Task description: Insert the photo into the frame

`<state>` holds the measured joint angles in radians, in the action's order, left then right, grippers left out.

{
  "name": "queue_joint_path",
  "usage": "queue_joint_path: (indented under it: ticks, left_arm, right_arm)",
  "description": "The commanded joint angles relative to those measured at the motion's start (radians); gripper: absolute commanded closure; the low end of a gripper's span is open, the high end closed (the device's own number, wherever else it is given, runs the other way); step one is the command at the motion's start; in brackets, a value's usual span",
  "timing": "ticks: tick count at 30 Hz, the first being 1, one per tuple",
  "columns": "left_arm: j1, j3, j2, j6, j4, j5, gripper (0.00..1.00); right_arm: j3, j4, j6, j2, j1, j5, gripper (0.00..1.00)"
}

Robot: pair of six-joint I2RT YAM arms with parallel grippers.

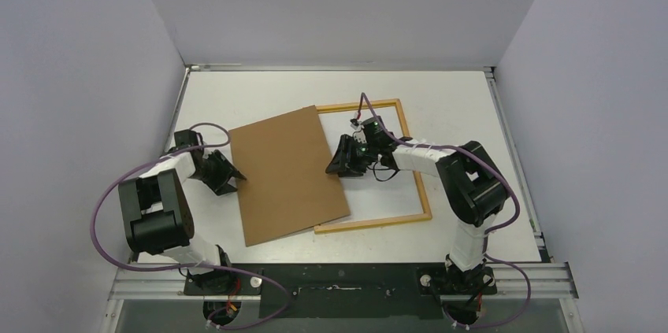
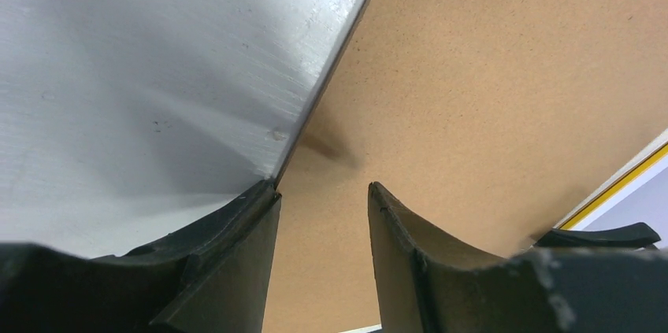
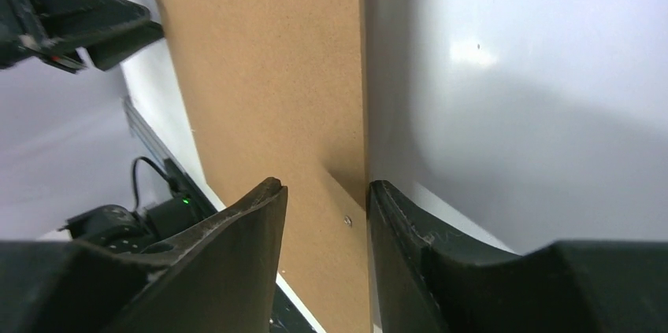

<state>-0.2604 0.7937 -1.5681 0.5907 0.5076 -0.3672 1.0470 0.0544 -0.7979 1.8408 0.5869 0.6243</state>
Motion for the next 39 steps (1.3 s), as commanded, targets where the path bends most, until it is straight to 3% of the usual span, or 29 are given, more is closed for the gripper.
queue_joint_path:
  ticks: [1, 9, 13, 23, 26, 33, 36, 39]
  left_arm:
    - [0.011, 0.005, -0.038, -0.014, 0.034, -0.024, 0.56]
    - [0.010, 0.016, -0.056, -0.015, 0.023, -0.028, 0.56]
    - [0.010, 0.019, -0.057, -0.018, 0.023, -0.029, 0.56]
    - [0.007, 0.052, -0.007, -0.047, 0.062, 0.022, 0.56]
    - [0.006, 0.079, 0.048, -0.060, 0.085, 0.047, 0.52]
    - [0.010, 0.064, 0.381, -0.151, 0.004, 0.029, 0.38]
    - [0.022, 0.075, 0.474, -0.229, -0.023, -0.045, 0.36]
    - [0.048, 0.099, 0.537, -0.237, -0.026, 0.029, 0.35]
  right_arm:
    - [0.000, -0.344, -0.137, -0.028, 0.018, 0.172, 0.60]
    - [-0.042, -0.601, -0.294, -0.015, 0.017, 0.230, 0.65]
    - [-0.033, -0.606, -0.304, -0.012, 0.017, 0.210, 0.76]
    - [0.067, -0.240, -0.116, -0.071, 0.014, 0.076, 1.00]
    - [0.097, -0.158, -0.100, -0.078, 0.014, 0.042, 1.00]
    - [0.157, -0.133, -0.213, -0.070, -0.016, -0.025, 1.00]
    - [0.227, -0.107, -0.275, -0.054, -0.025, -0.026, 1.00]
    - [0.296, -0.045, -0.315, -0.047, -0.028, -0.015, 1.00]
